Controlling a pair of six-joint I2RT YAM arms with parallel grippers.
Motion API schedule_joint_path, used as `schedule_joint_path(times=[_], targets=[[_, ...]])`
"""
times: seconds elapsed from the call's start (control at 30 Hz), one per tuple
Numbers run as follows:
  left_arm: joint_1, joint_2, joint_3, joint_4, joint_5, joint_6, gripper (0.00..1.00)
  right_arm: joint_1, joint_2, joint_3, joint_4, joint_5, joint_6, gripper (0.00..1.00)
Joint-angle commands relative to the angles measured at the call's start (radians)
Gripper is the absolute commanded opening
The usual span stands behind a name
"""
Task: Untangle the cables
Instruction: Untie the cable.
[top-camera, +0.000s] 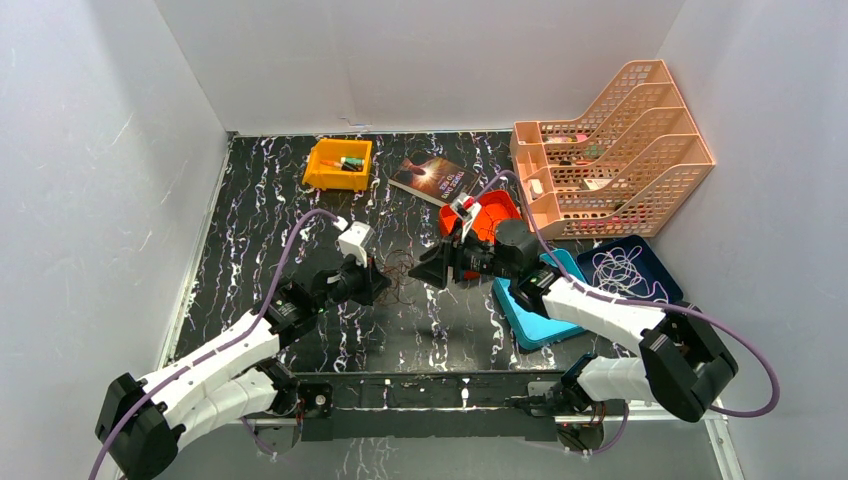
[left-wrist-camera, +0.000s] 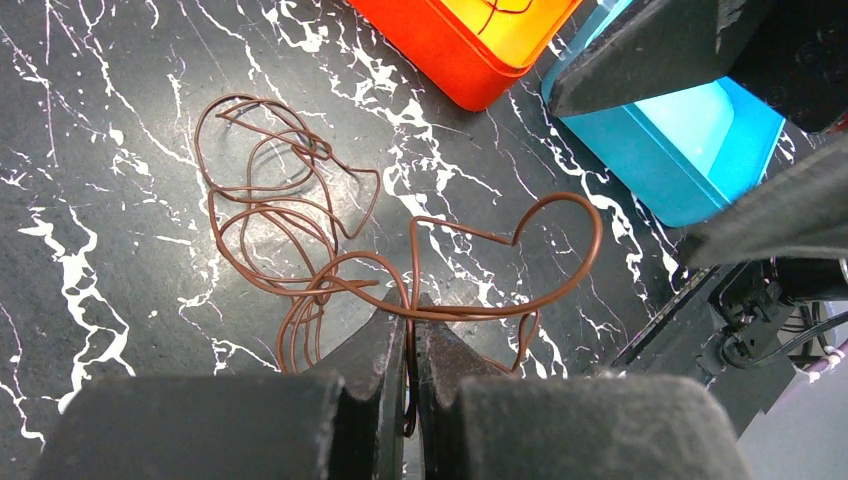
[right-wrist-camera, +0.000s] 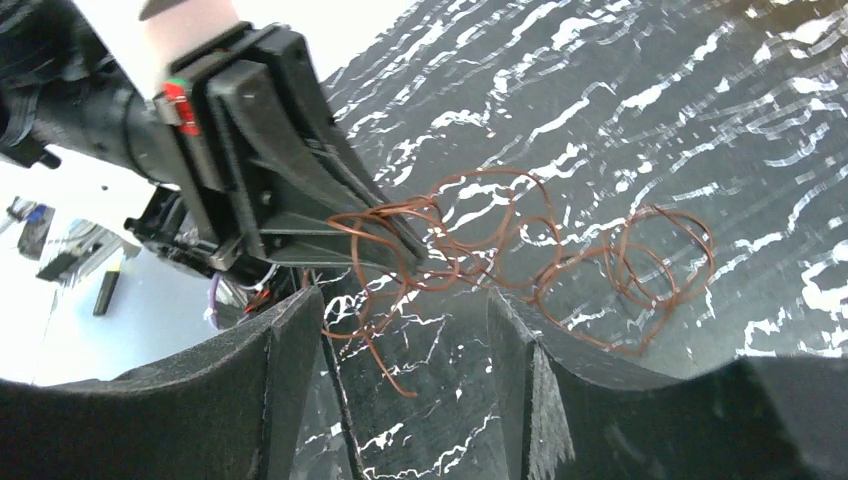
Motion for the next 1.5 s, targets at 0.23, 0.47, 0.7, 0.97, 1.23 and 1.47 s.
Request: schedule_joint_path(times=[0.23, 0.47, 0.7, 0.97, 1.23, 1.47], targets=[[0.005, -0.002, 0.02, 0.045, 0.116, 0.029, 0.0, 0.008, 0.036, 0.084, 0.083, -0.184, -0.303, 0.71], [0.005, 0.021, 0.023, 0.055, 0.145, 0.034, 0.0, 0.012, 0.103, 0.157, 0.06, -0.234, -0.316, 0.65], [0.006, 0.031, 0.03, 0.056, 0.158, 0.036, 0.0, 0.021, 0.159, 0.197, 0.037, -0.283, -0.321, 0.51], [0.006, 0.028, 0.03, 0.052, 0.146, 0.036, 0.0, 0.022, 0.167, 0.217, -0.06, -0.329, -0.365, 0.42], [0.005, 0.023, 0.037, 0.045, 0.14, 0.039, 0.0, 0.022, 0.175, 0.239, -0.096, -0.299, -0.368, 0.05], [0.005, -0.009, 0.04, -0.011, 0.048, 0.025, 0.09, 0.022, 0.062, 0.251, -0.122, -0.118, -0.326, 0.0]])
